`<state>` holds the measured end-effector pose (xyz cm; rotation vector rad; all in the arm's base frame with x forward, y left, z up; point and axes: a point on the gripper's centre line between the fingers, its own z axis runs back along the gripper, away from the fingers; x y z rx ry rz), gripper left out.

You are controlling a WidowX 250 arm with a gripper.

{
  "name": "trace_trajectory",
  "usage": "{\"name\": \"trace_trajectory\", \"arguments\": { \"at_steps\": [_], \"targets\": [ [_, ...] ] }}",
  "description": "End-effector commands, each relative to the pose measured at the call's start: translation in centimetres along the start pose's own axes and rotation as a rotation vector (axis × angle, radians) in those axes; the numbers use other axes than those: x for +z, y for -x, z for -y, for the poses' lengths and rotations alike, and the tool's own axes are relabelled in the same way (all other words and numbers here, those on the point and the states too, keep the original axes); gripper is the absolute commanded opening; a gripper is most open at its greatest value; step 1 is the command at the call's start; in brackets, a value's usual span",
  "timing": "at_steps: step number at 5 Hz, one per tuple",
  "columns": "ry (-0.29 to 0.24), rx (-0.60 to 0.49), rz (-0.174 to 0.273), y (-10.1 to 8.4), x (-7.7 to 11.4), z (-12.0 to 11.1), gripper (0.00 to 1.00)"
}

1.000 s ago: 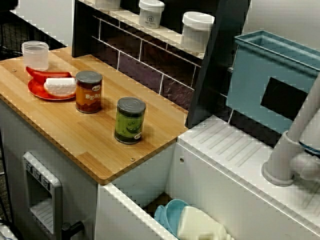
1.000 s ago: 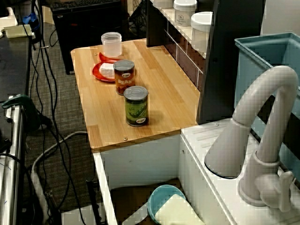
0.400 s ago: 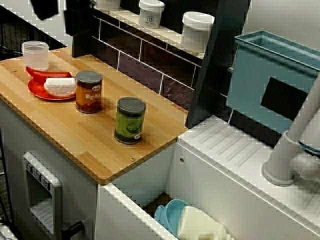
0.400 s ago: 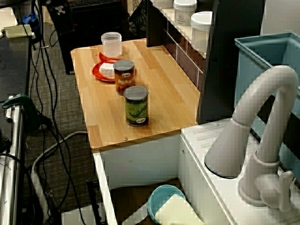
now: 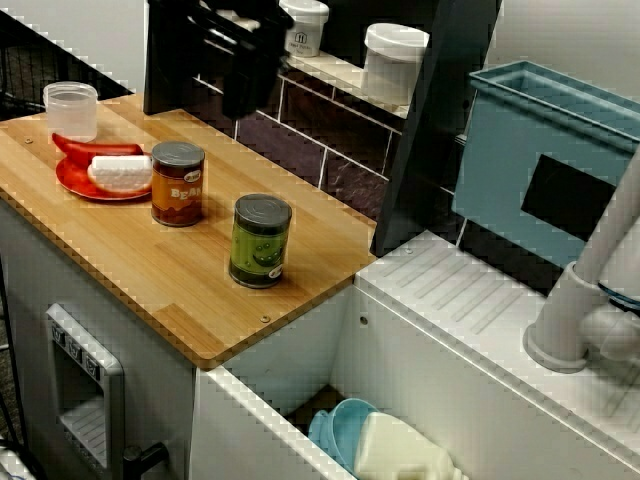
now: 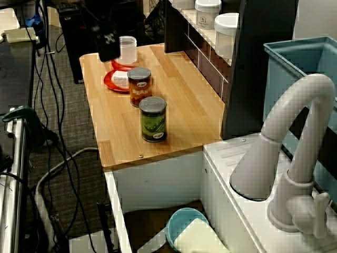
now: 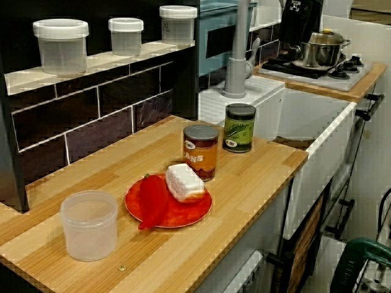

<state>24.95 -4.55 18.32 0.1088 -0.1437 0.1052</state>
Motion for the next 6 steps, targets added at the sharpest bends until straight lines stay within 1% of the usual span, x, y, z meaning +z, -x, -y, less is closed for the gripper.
{"name": "trace_trajectory", "arguments": {
  "at_steps": [1,2,3,4,5,6],
  "targets": [
    [-0.015,0.039,0.017,-0.2,-1.2,0.6,1.00],
    [-0.048,0.069,0.032,0.5,-3.1,-0.3,1.00],
    [-0.068,0.073,0.058,1.1,-4.3,-0.8,1.00],
    [-0.076,0.101,0.088,1.8,-5.0,-1.0,1.00],
    [-0.043,0.192,0.112,2.0,-5.4,-1.1,1.00],
    [-0.039,0.231,0.120,2.2,-6.3,-0.8,1.00]
  ]
}}
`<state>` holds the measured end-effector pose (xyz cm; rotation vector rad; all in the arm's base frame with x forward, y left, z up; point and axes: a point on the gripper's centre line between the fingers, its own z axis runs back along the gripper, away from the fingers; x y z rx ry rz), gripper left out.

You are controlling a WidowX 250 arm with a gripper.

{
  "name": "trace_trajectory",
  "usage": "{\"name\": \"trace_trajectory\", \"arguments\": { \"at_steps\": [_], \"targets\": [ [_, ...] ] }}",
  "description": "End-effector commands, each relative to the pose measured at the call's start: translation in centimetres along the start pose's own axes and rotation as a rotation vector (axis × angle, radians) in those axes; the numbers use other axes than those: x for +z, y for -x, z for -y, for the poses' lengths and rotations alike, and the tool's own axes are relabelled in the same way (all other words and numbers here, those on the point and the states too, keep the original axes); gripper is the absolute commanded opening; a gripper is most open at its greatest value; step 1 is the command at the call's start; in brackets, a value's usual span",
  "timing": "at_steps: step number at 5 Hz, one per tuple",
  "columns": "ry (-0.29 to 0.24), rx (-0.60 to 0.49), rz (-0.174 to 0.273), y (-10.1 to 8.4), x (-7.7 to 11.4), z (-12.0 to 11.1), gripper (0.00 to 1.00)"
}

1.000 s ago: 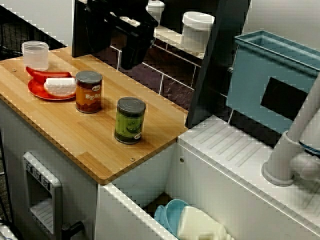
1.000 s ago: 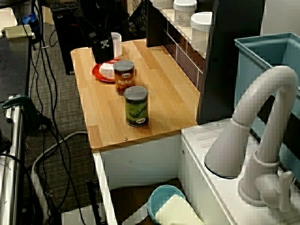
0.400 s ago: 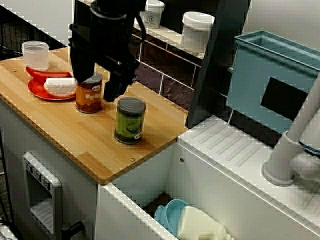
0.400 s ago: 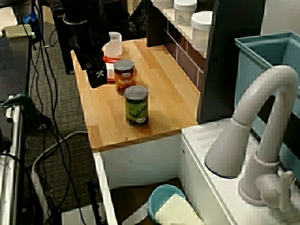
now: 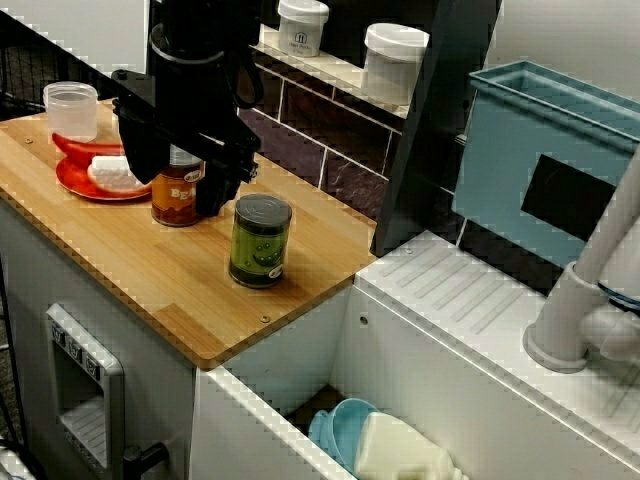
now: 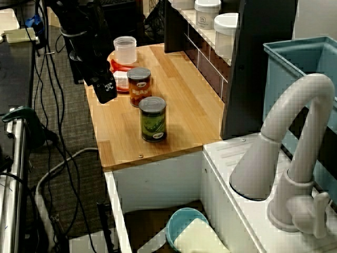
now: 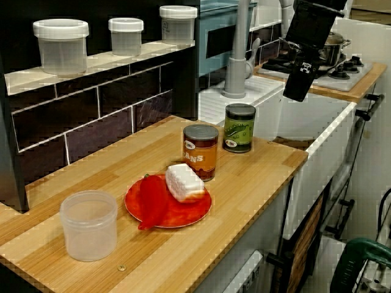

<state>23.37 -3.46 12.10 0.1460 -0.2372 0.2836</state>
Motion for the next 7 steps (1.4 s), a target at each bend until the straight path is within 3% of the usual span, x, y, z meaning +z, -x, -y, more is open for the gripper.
{"name": "trace_trajectory", "arguments": {
  "at_steps": [1,6,7],
  "targets": [
    [0.006,0.054,0.024,-0.3,-0.6,0.0,1.00],
    [0.006,0.058,0.015,-0.7,-0.3,0.0,1.00],
    [0.003,0.066,0.008,1.1,-2.4,-1.2,1.00]
  ]
}}
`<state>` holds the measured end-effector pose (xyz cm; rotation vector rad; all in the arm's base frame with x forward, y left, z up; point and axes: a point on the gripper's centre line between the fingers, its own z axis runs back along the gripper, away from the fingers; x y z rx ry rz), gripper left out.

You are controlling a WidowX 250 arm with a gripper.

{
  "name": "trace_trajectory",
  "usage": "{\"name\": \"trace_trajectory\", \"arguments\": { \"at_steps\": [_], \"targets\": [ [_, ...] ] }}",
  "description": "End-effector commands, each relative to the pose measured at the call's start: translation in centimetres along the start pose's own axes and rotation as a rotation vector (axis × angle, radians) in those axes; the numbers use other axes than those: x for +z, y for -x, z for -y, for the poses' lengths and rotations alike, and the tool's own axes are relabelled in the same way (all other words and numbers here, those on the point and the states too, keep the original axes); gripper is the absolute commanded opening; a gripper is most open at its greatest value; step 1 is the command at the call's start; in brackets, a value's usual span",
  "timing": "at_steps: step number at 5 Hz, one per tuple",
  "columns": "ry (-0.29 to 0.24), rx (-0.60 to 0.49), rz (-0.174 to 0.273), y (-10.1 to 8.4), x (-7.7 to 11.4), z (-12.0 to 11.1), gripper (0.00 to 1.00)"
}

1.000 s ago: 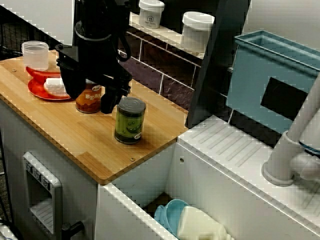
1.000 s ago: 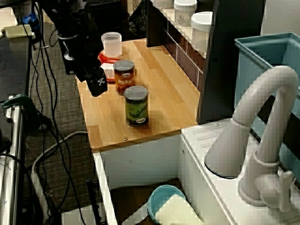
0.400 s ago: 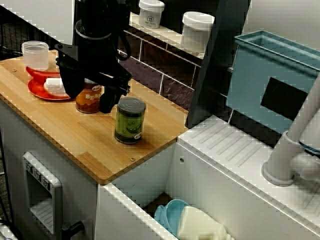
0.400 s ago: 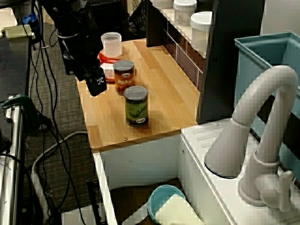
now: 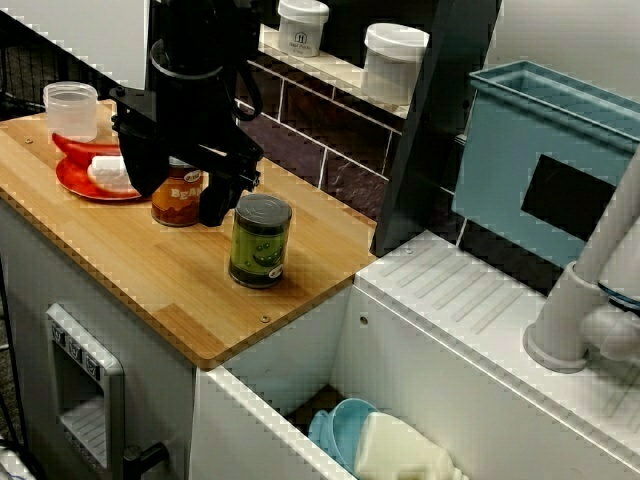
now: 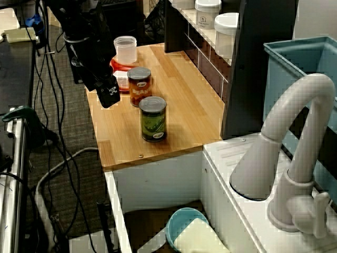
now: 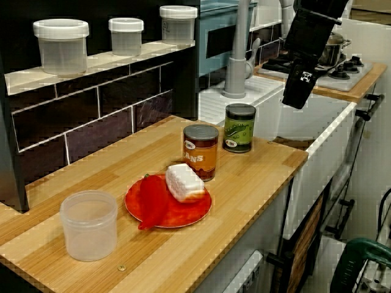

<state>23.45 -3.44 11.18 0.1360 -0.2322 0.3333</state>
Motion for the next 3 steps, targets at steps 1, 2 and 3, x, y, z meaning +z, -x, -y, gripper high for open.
{"name": "trace_trajectory", "arguments": {
  "at_steps": [1,2,3],
  "targets": [
    [-0.026,0.029,0.025,1.9,-3.4,-1.5,1.00],
    [-0.037,0.036,0.042,1.9,-4.6,-0.9,1.00],
    [-0.038,0.061,0.028,1.2,-5.2,-0.1,1.00]
  ]
}}
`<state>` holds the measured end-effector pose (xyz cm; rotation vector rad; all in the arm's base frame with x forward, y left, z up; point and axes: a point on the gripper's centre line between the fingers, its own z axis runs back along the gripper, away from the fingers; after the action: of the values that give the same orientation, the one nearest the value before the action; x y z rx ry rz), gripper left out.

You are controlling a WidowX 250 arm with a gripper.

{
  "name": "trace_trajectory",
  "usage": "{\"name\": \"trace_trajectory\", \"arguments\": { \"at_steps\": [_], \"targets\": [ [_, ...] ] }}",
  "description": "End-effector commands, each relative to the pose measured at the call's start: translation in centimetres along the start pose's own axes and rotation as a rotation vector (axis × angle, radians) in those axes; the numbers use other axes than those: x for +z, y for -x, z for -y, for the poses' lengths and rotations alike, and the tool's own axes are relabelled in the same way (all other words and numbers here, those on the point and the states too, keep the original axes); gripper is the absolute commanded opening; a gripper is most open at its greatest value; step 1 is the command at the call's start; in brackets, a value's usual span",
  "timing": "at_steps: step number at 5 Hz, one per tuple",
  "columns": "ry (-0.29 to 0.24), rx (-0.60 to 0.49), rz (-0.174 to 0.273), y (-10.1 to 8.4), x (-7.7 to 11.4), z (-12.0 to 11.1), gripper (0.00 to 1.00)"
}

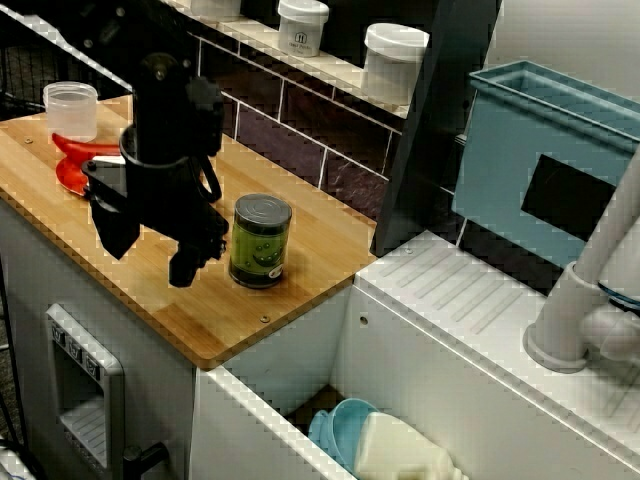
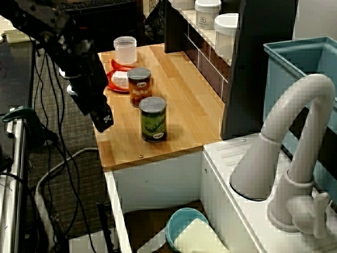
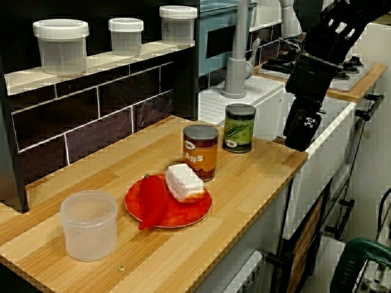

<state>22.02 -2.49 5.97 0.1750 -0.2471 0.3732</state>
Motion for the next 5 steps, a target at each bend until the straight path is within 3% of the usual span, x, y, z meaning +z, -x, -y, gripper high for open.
{"name": "trace_trajectory", "arguments": {
  "at_steps": [1,3,4,5],
  "targets": [
    [0.012,0.047,-0.006,-1.8,-0.7,2.2,1.00],
    [0.026,0.075,-0.006,-3.4,-0.3,4.5,1.00],
    [0.024,0.098,-0.025,-4.0,-0.2,5.3,0.00],
    [0.027,0.117,-0.025,-4.5,-0.3,5.9,0.00]
  ]
}}
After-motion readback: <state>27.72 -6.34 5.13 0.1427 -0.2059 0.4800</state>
